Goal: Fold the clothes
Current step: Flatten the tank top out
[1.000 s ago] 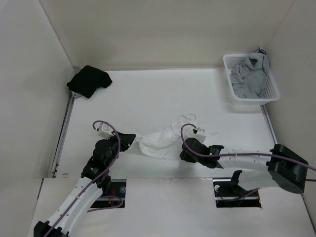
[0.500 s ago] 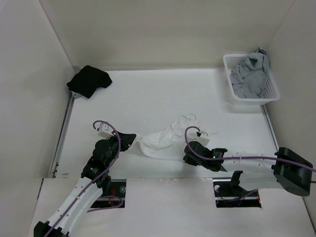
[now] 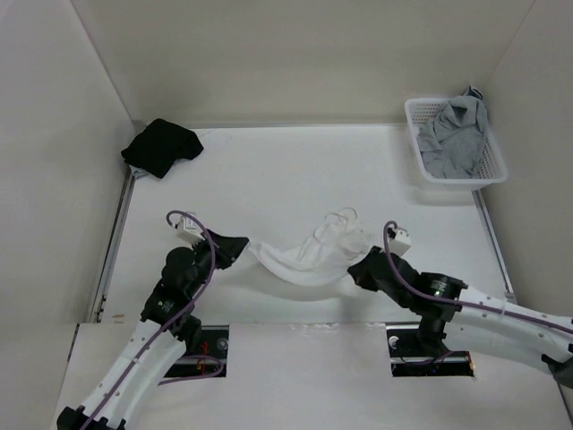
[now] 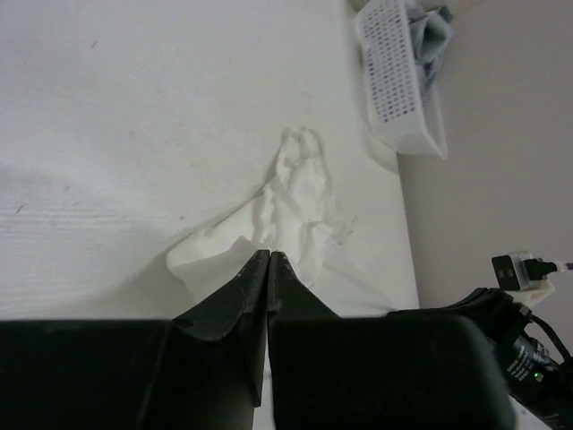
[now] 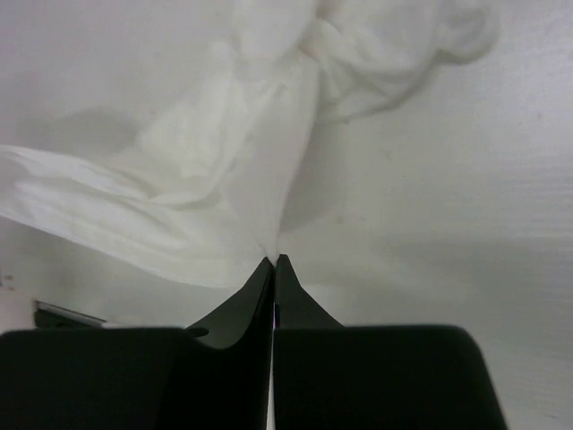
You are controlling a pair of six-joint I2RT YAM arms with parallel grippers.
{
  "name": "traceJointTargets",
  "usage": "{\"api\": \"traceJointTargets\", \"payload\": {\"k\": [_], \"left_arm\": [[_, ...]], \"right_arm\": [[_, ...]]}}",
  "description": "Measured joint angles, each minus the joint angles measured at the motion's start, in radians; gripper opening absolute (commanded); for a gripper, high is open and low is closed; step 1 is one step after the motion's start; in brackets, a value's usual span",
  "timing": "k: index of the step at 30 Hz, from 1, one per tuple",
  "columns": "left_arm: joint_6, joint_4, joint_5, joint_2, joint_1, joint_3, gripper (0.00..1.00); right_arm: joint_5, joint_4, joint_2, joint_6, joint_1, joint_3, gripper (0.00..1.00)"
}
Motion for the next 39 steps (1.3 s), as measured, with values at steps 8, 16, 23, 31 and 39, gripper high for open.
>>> {"api": "traceJointTargets", "payload": {"k": [8,16,23,31,39], "left_arm": [[0.036,0.100,-0.046,0.117,-0.002,0.518,0.00],[0.044,0.234,-0.111,0.124,-0.010,0.778,0.00],[0.044,0.236,-0.150,0.176,-0.006,0.774,0.00],[0.042,0.263,-0.204,0.440,0.071,0.680,0.00],[-0.026,0.304,-0.141,0.875,0.238,0.860,0.00]], "right_arm": [[0.253,-0.198,0.000,-0.322,0.076,0.692,0.00],[0.408,-0.135,0.077,-0.670,0.172,1.141,0.01],[0.299,-0.045,0.190,-0.798,0.027,1.131,0.02],[-0.182,0.037,0.430,-0.710,-0.497,1.010,0.02],[-0.449,0.009,0.859,-0.677,-0.688,1.365,0.02]]}}
